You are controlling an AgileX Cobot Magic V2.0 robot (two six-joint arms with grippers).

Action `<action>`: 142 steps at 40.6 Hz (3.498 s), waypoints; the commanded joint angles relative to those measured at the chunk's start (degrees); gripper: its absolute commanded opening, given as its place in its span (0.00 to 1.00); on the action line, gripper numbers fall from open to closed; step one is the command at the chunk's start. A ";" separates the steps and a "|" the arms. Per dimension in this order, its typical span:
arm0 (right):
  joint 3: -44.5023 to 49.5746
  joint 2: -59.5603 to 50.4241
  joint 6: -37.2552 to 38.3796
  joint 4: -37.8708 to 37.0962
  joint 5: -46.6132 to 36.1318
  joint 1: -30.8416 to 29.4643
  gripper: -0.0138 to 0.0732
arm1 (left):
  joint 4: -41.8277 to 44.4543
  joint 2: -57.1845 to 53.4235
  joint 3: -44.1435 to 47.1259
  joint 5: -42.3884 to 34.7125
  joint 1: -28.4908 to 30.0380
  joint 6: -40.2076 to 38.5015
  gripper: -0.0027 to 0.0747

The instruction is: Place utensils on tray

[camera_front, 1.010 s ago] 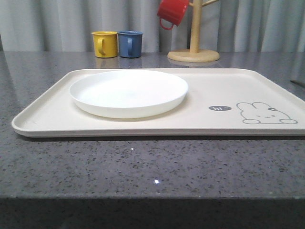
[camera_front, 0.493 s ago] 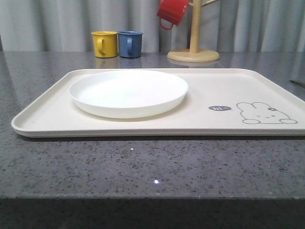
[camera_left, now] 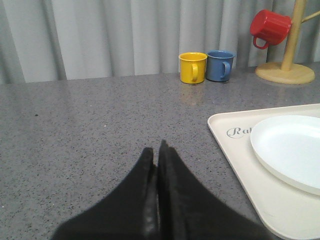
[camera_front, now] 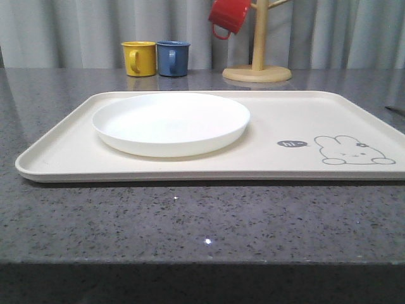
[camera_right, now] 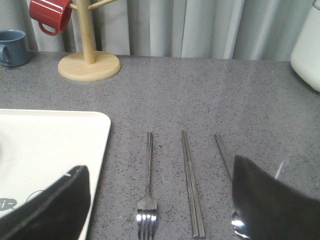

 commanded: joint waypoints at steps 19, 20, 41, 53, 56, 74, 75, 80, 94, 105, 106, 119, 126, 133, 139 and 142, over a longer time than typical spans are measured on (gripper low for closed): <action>-25.63 33.41 -0.22 -0.39 16.09 -0.14 0.85 | -0.40 0.59 -1.44 -5.01 0.12 -0.62 0.01; -26.82 34.83 -0.22 -0.39 16.99 -0.14 0.85 | -0.40 0.59 -1.44 -5.01 0.12 -0.62 0.01; -36.83 62.10 -0.22 -0.58 18.91 -0.14 0.85 | -0.40 0.59 -1.44 -5.01 0.12 -0.62 0.01; -38.27 67.95 -0.22 -0.52 18.60 1.31 0.85 | -0.40 0.59 -1.44 -5.01 0.12 -0.62 0.01; -38.27 68.48 -0.22 -0.52 18.41 1.59 0.85 | -0.40 0.59 -1.44 -5.01 0.12 -0.62 0.01; -38.56 70.67 -0.22 -0.52 20.03 1.77 0.39 | -0.40 0.59 -1.44 -5.01 0.12 -0.62 0.01; -38.80 70.67 -0.22 -0.52 20.41 1.77 0.34 | -0.40 0.59 -1.44 -5.01 0.12 -0.62 0.01; -39.77 70.67 -0.22 -0.52 21.88 1.77 0.18 | -0.40 0.59 -1.44 -5.01 0.12 -0.62 0.01; -45.65 70.34 -0.22 -0.57 28.28 1.77 0.10 | -0.40 0.59 -1.44 -5.01 0.12 -0.62 0.01; -50.41 65.59 3.37 -0.51 33.15 6.95 0.10 | -0.40 0.59 -1.44 -5.01 0.12 -0.62 0.01; -50.43 65.13 4.58 -0.51 33.26 8.05 0.10 | -0.40 0.59 -1.44 -5.01 0.12 -0.62 0.01; -50.43 66.84 19.98 -0.91 28.34 22.80 0.11 | -0.40 0.59 -1.44 -5.01 0.12 -0.62 0.01; -50.43 69.87 26.30 -3.17 26.48 27.31 0.11 | -0.40 0.59 -1.44 -5.01 0.12 -0.62 0.01; -50.43 72.56 28.85 -3.37 25.91 27.56 0.11 | -0.40 0.59 -1.44 -5.01 0.12 -0.62 0.01; -50.43 73.97 29.33 -1.92 24.63 27.56 0.11 | -0.40 0.59 -1.44 -5.01 0.12 -0.62 0.01; -50.43 74.83 29.33 -0.97 23.86 27.56 0.11 | -0.40 0.59 -1.44 -5.01 0.12 -0.62 0.01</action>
